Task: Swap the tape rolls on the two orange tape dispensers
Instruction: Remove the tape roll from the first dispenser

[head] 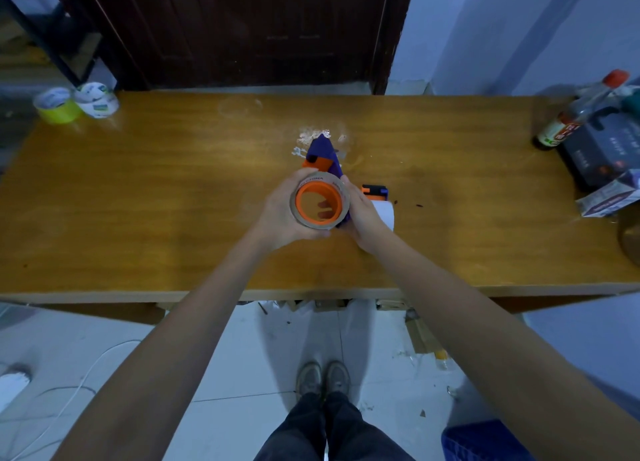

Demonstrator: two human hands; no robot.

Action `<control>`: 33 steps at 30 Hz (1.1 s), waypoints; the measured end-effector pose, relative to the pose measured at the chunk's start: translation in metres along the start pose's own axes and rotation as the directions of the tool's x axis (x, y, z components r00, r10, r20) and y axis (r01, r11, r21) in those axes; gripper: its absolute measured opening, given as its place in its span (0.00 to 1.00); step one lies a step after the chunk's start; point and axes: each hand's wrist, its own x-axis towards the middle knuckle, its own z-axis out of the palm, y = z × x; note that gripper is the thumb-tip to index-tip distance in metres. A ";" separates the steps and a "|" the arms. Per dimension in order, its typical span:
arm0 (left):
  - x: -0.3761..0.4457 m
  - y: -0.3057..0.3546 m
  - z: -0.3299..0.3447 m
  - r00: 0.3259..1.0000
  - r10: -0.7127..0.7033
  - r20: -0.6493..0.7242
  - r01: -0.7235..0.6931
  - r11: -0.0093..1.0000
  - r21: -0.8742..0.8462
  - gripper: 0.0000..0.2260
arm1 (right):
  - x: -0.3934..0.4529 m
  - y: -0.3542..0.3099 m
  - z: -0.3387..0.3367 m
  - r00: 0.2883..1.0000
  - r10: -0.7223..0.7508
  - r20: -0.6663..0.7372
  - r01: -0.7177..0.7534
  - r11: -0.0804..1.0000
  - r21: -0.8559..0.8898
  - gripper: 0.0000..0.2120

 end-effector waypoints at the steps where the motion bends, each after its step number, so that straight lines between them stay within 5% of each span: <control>1: 0.000 -0.003 -0.001 1.000 0.026 0.017 -0.026 1.000 0.009 0.42 | 0.000 -0.001 0.002 1.000 0.000 0.000 0.000 1.000 -0.003 0.23; 8: -0.003 0.011 -0.013 0.997 0.040 0.059 -0.039 0.999 -0.018 0.44 | -0.002 -0.001 0.003 1.000 -0.028 0.008 0.029 0.999 -0.026 0.22; 13: -0.004 0.015 -0.014 0.993 0.045 0.110 -0.063 0.984 0.166 0.45 | -0.002 0.005 0.001 0.999 -0.028 -0.022 0.027 0.999 -0.035 0.19; 21: -0.005 0.029 -0.003 0.999 0.020 0.041 -0.012 0.984 -0.177 0.43 | -0.003 0.019 -0.007 0.999 0.012 -0.045 -0.013 1.000 -0.028 0.19; 23: -0.002 0.031 -0.002 0.975 -0.140 -0.171 0.060 0.914 -0.402 0.43 | -0.005 0.021 -0.007 0.999 0.012 -0.047 -0.014 0.999 -0.032 0.21; 26: 0.000 0.024 -0.003 0.728 -0.576 -0.371 0.208 0.702 -0.681 0.40 | -0.007 0.021 -0.005 0.998 0.033 -0.045 -0.034 0.999 -0.006 0.25; 28: -0.003 0.014 -0.004 0.619 -0.730 -0.288 0.340 0.580 -0.740 0.35 | -0.006 0.022 -0.003 0.997 0.057 -0.046 -0.056 0.998 0.033 0.28; 33: -0.011 0.008 0.008 0.608 -0.794 -0.007 0.463 0.362 -0.809 0.30 | -0.004 0.024 0.003 0.986 0.141 -0.091 -0.126 0.980 0.155 0.34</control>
